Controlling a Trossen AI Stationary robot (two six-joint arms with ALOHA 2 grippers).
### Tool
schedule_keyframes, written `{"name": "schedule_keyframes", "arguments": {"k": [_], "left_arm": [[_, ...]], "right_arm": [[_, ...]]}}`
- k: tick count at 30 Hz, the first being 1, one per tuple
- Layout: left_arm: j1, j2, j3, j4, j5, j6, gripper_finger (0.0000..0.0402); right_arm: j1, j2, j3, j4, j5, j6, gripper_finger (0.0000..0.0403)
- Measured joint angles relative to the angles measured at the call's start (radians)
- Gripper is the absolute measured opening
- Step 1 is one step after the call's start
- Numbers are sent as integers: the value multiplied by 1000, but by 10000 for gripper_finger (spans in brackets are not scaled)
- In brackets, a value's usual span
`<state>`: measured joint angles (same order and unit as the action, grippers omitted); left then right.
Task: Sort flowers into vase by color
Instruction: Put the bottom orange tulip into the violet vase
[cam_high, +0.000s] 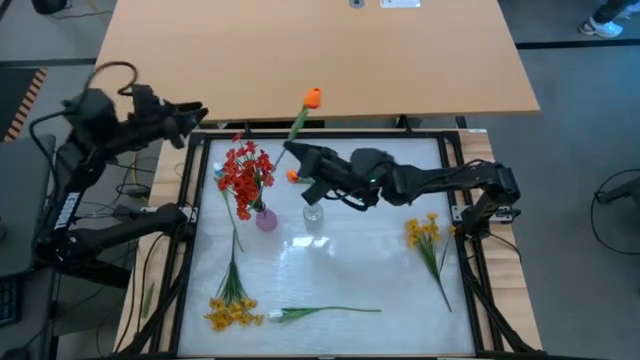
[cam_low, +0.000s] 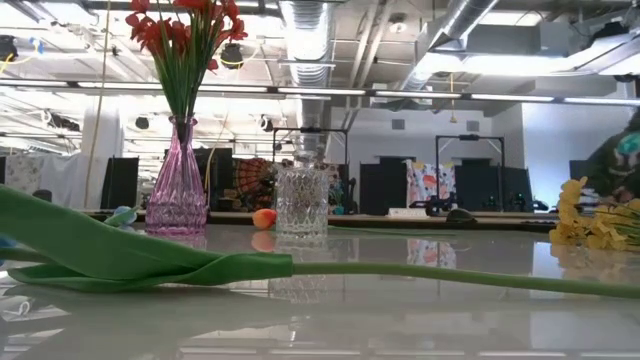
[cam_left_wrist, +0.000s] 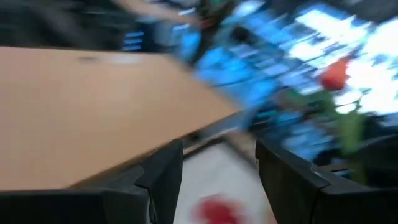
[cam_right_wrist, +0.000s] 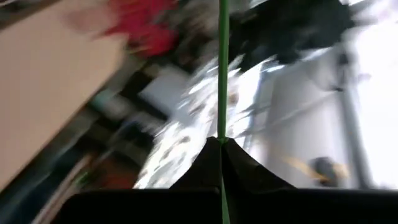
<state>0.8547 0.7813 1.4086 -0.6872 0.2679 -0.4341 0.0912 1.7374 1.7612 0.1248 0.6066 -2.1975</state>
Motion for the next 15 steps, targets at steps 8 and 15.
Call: {"name": "schedule_keyframes", "arguments": {"k": [8, 15], "left_arm": [[-47, 71, 0, 126, 364, -244, 190], [-295, 178, -3, 212, 420, -282, 190]], "right_arm": [[-20, 64, 140, 115, -258, -97, 22], [-54, 147, 194, 110, -264, -163, 22]]}}
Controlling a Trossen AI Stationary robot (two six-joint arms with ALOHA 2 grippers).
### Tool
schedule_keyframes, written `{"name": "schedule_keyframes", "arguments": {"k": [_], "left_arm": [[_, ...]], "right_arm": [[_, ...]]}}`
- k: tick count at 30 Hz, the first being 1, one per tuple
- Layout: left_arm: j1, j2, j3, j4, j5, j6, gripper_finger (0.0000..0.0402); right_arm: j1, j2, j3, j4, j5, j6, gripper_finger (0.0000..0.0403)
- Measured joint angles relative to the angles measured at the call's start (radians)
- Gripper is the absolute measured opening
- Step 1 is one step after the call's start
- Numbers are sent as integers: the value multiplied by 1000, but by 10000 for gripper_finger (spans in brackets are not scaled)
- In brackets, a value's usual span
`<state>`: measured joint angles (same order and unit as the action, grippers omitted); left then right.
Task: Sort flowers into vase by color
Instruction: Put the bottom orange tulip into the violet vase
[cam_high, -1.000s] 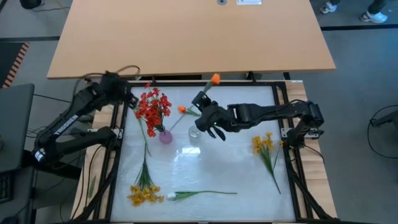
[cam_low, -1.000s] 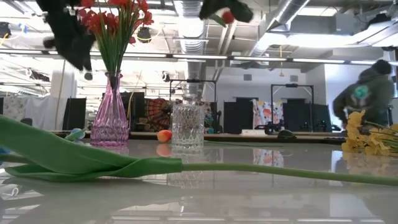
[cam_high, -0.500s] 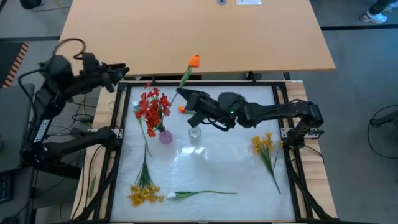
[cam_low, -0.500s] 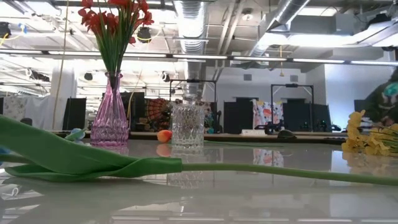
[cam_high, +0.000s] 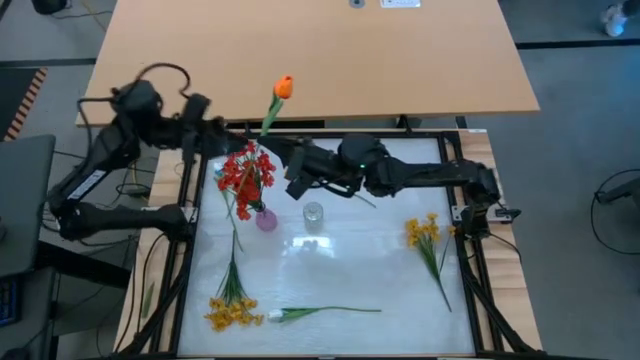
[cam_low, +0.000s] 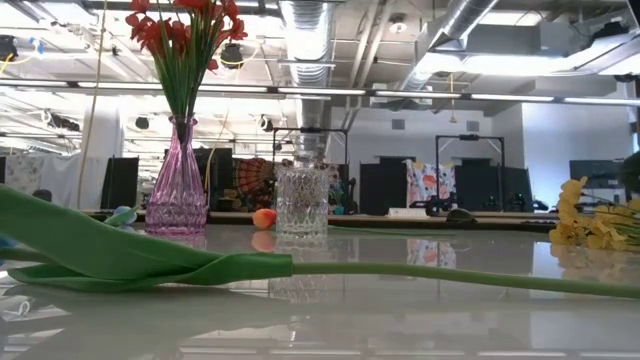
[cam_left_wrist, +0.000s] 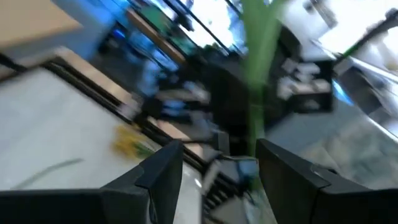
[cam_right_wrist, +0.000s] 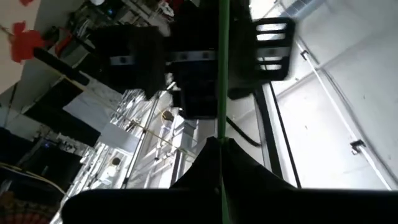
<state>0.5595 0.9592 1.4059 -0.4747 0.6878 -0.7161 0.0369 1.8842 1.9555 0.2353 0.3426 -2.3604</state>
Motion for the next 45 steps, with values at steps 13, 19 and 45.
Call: {"name": "schedule_keyframes", "arguments": {"k": [13, 19, 45], "left_arm": [[-135, 76, 0, 18, 6, 79, 185], [-131, 68, 0, 14, 6, 91, 122], [-69, 53, 1, 10, -47, 190, 0]], "right_arm": [[-20, 5, 5, -23, -6, 55, 22], [-19, 5, 5, -51, -6, 56, 22], [25, -1, 5, -84, 75, 859, 222]]}}
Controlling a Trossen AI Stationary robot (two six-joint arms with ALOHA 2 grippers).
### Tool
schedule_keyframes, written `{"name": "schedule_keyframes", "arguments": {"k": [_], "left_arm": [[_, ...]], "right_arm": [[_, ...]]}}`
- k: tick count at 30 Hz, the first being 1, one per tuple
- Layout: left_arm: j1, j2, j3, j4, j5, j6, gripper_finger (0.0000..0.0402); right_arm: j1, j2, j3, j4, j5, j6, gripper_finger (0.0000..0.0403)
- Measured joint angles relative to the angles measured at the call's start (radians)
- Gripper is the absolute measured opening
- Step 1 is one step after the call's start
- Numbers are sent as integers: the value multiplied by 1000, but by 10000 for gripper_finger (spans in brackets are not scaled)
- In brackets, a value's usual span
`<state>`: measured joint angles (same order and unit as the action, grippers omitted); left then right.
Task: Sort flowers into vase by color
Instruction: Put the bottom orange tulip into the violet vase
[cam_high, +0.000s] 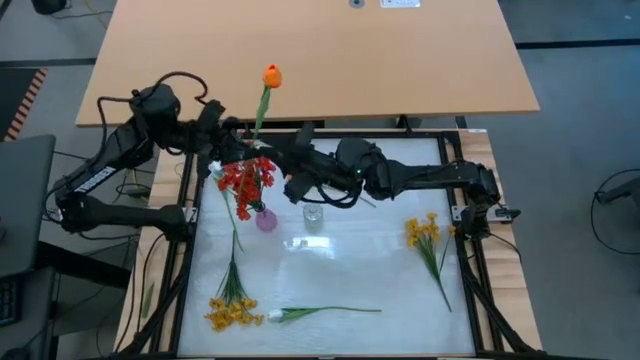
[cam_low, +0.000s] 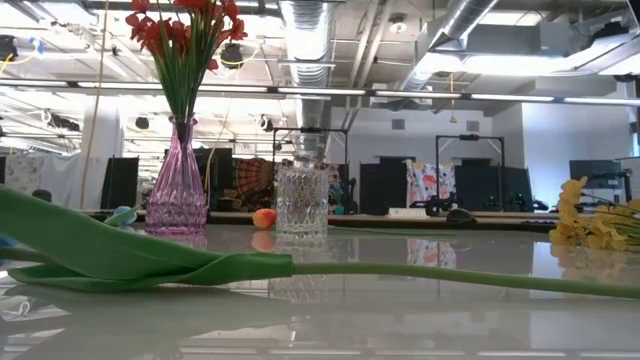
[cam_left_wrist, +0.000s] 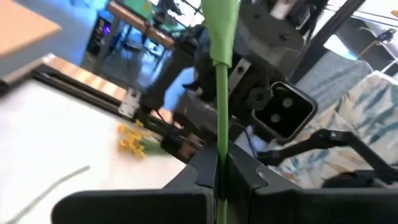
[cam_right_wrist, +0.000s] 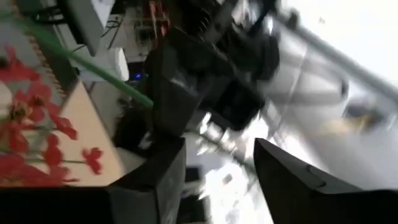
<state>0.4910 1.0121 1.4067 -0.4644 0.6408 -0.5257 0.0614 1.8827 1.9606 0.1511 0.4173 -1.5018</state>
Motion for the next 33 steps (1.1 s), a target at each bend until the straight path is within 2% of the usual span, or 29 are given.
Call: {"name": "schedule_keyframes", "arguments": {"k": [2, 4, 6, 9, 11, 13, 16, 22, 28, 33], "left_arm": [[23, -19, 0, 13, -2, 14, 0], [44, -40, 1, 15, -2, 39, 0], [58, -54, 1, 14, -4, 89, 0], [53, -59, 1, 10, -23, 209, 0], [35, -54, 1, 12, -29, 278, 0], [7, -36, 1, 24, -29, 314, 0], [-34, -7, 1, 49, -30, 342, 0], [-92, 21, 1, 157, -31, 366, 0], [-94, 22, 1, 179, -51, 363, 0], [-138, 50, 1, 171, -76, 356, 0]], "right_arm": [[5, -22, -1, -96, 23, 157, 233], [2, -56, -2, -196, -11, 367, 237], [-23, -94, -2, -271, -141, 657, 238], [-93, -133, 0, -266, -390, 1101, 238], [-136, -133, 1, -207, -526, 1294, 236], [-161, -127, 0, -150, -594, 1421, 234], [-170, -111, 0, -97, -630, 1500, 228], [-155, -91, 1, -56, -649, 1533, 223], [-152, -72, 0, -43, -635, 1582, 223], [-155, -45, 0, -26, -634, 1584, 223]]}}
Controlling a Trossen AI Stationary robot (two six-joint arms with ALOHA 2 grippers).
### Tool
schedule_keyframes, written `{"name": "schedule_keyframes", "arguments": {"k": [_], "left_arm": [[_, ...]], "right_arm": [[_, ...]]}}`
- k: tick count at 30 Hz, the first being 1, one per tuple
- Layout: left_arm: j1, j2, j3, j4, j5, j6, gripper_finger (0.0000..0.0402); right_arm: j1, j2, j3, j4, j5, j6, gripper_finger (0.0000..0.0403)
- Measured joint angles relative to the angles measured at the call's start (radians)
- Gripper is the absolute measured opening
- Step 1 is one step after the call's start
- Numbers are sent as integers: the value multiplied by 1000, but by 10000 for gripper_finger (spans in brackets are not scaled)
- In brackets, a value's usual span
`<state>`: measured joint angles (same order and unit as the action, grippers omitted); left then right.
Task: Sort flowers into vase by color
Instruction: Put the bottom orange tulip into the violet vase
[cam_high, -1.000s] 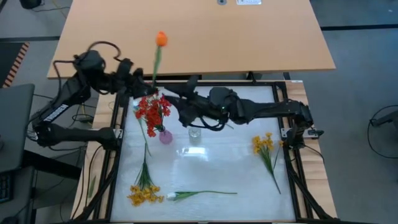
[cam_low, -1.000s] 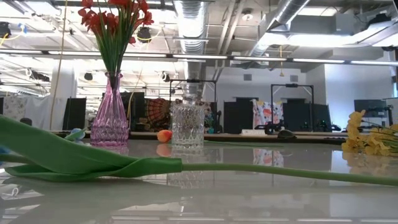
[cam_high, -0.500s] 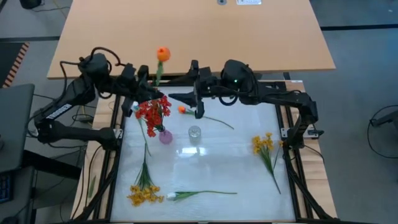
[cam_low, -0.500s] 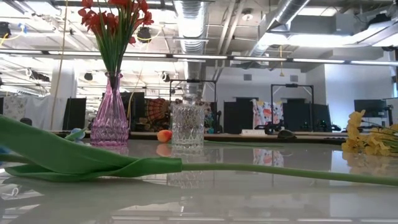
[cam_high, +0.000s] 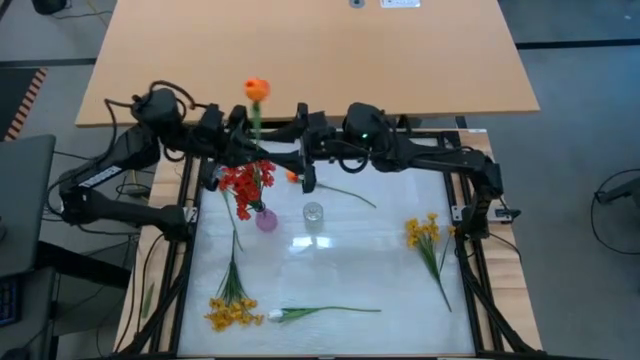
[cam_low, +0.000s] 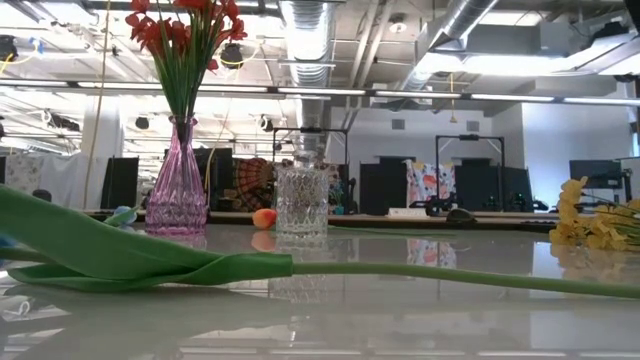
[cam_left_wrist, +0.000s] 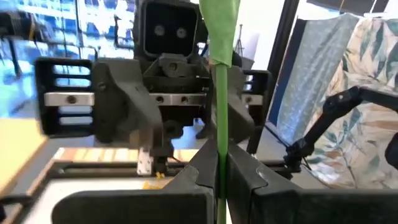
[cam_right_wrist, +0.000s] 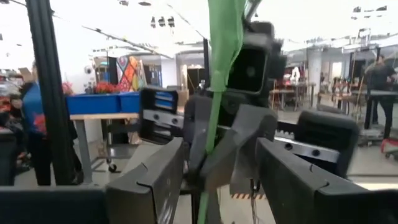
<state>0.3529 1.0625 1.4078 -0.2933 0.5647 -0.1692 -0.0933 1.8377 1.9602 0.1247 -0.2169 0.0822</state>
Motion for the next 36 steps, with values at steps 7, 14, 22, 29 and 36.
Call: {"name": "schedule_keyframes", "arguments": {"k": [7, 14, 22, 29, 36], "left_arm": [[-66, 36, 0, -4, -73, 28, 0], [-67, 27, 0, -6, -99, 30, 0], [-66, 14, -1, -20, -106, 39, 24], [-50, -61, -1, -85, -112, 65, 108], [-25, -232, 0, -125, -220, 108, 155]], "right_arm": [[1, 7, 0, 4, -18, 0, 222], [1, 8, 0, 2, -18, 0, 163], [-7, 8, 0, 28, -21, -10, 20], [-20, -69, 0, -89, -27, -59, 19], [-10, -168, -91, -280, -250, -80, 19]]}}
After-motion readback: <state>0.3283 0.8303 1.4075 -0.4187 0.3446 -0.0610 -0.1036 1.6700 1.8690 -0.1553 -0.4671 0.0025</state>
